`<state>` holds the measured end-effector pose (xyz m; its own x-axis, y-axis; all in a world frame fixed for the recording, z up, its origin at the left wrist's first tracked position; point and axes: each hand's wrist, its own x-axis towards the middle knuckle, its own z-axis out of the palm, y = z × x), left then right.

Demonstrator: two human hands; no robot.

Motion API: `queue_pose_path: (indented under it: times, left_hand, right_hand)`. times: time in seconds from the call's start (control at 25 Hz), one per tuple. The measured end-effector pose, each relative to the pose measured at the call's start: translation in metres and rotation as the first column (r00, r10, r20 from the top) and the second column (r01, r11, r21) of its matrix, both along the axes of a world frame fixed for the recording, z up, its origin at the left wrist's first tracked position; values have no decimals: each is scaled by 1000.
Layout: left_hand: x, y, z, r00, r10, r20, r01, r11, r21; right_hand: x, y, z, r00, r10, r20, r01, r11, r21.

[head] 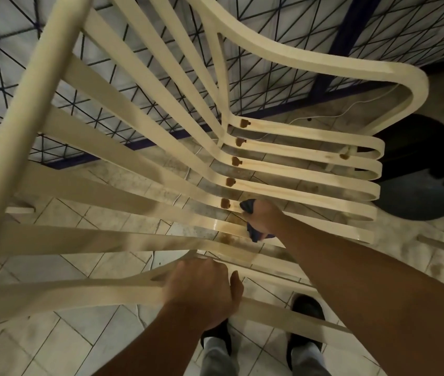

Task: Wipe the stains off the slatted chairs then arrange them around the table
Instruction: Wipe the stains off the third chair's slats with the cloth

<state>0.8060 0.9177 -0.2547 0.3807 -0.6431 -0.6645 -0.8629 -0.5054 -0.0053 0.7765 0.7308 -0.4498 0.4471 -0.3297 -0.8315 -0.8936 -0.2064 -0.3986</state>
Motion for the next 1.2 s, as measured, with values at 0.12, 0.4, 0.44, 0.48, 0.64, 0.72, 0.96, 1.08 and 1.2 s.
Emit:
queue_pose_path:
  times: [0.12,0.4,0.44,0.48,0.64,0.72,0.96,1.08,1.2]
  left_hand:
    - [0,-1,-2,1000,-24,-10,25,999,22]
    - [-1,-4,-2,1000,5,-7,-5,1000,28]
    - [-1,-4,-1,1000,10,-1,-10,1000,23]
    - [-2,-5,0,1000,9,6,-10,1000,20]
    - [-2,-3,4,1000,-3,21,3,1000,19]
    - [-1,-3,4,1000,-18,11,18,1000,20]
    - [1,0,1,1000,-13,-14,13,1000,9]
    - [1,-1,3,999,-18,-28,18,1000,9]
    - [2,-3,3,999,-33,-34,33,999,18]
  right_hand:
    - [21,12,6,999,-14,37,14,1000,19]
    - [34,26,19,989,-82,119,79,997,25]
    - [27,24,22,984,-126,125,124,992,25]
    - [18,20,23,979,-155,130,155,988,6]
    - [-40,-12,19,986,-149,70,159,973,-168]
    - [-59,-27,16,991,-131,10,131,976,-173]
    - [-25,-22,6,992,-113,-53,116,992,55]
    - [9,-4,12,997,-78,-18,80,988,132]
    - [41,19,20,995,-99,22,95,988,123]
